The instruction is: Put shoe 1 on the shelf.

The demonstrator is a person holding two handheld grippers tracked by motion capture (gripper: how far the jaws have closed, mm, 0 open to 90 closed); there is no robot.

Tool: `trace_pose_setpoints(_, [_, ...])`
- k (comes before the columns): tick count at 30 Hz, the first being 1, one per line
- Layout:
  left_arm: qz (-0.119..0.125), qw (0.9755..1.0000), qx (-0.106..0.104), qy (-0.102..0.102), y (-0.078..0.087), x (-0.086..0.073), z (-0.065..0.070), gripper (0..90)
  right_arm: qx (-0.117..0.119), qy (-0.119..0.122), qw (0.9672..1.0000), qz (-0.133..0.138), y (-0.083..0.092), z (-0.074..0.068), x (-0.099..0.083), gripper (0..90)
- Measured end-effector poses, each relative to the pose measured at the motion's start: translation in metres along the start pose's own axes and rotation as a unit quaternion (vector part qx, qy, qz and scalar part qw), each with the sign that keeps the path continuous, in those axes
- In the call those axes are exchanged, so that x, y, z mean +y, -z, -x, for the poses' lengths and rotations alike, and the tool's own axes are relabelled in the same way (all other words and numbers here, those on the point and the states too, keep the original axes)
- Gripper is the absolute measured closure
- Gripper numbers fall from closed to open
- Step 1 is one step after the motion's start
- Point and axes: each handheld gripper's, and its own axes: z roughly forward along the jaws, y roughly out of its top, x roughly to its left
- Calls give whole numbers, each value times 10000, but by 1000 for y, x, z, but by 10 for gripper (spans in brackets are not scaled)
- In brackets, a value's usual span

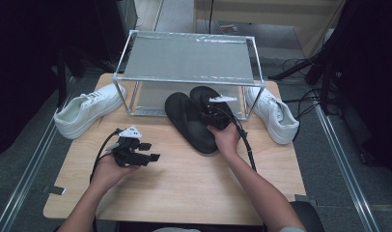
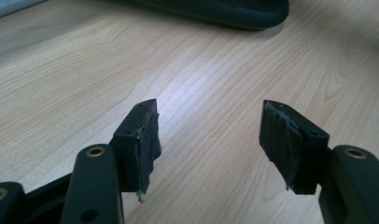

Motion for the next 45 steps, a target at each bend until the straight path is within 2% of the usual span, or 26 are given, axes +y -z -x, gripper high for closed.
trace_pose_setpoints(7, [51, 10000, 13, 11, 2, 1, 0, 383, 27, 38, 10000, 37, 8, 2, 2, 525])
trace_pose_setpoints(11, [50, 10000, -6, 13, 1, 2, -2, 383, 92, -35, 9999, 71, 15, 2, -1, 520])
trace_pose_setpoints(20, [38, 10000, -55, -34, 0, 8, -3, 384, 44, 179, 9998, 73, 29, -2, -4, 513])
trace_pose_setpoints(26, [42, 9999, -101, -62, -4, 15, -4, 385, 67, 199, 9997, 96, 39, -3, -9, 506])
trace_pose_setpoints(29, [52, 9998, -151, -92, -6, 18, -4, 386, 195, 170, 9995, 156, 48, -4, -9, 506])
trace_pose_setpoints(33, [-19, 9997, -181, -149, -11, 22, -5, 386, 309, 385, 9987, 121, 58, -8, -10, 515])
trace_pose_setpoints(34, [0, 9997, -195, -159, -12, 23, -5, 386, 414, 450, 9981, 70, 62, -10, -12, 515])
trace_pose_setpoints(36, [29, 9996, -222, -165, -14, 23, -6, 387, 459, 454, 9979, 59, 63, -10, -13, 515])
trace_pose_setpoints(39, [-87, 9996, -191, -165, -17, 27, -8, 388, 620, 388, 9973, 42, 68, -10, -16, 511])
trace_pose_setpoints(41, [-30, 9997, -212, -153, -18, 29, -9, 388, 753, 369, 9965, 17, 72, -9, -18, 505])
trace_pose_setpoints(45, [-67, 9996, -222, -182, -19, 32, -11, 389, 984, 225, 9948, 111, 80, -6, -25, 501])
